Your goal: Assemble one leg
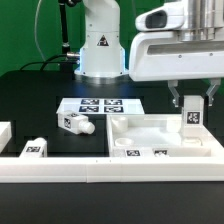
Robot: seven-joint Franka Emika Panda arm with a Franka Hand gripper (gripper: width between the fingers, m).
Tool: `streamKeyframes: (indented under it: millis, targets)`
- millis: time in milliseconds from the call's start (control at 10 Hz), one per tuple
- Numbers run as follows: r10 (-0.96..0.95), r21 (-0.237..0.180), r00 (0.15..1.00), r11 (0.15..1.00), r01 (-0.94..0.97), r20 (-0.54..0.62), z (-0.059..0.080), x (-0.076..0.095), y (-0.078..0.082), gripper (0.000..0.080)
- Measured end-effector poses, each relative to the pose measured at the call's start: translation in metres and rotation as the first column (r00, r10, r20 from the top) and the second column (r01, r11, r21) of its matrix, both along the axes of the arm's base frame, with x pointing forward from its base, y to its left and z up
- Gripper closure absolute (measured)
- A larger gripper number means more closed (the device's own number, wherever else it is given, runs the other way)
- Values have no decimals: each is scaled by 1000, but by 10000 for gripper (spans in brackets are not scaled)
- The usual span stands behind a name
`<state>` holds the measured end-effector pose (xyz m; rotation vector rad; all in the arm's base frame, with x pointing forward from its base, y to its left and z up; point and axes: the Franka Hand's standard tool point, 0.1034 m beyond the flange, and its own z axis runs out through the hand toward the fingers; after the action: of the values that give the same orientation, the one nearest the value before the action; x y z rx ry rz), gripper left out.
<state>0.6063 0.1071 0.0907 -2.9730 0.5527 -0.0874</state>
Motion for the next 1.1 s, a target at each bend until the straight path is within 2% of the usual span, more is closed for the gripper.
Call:
streamKeyframes:
  millis: [300, 600, 800, 1100]
  targets:
    - [-211, 16, 977, 977, 211, -23, 0, 0, 0, 514]
    - [-404, 29, 914, 914, 405, -50, 0, 0, 0, 514]
    - [-633, 66, 767, 765, 640, -104, -1, 0, -3, 514]
    - [-816, 58, 558, 556, 829, -154, -2, 0, -3, 514]
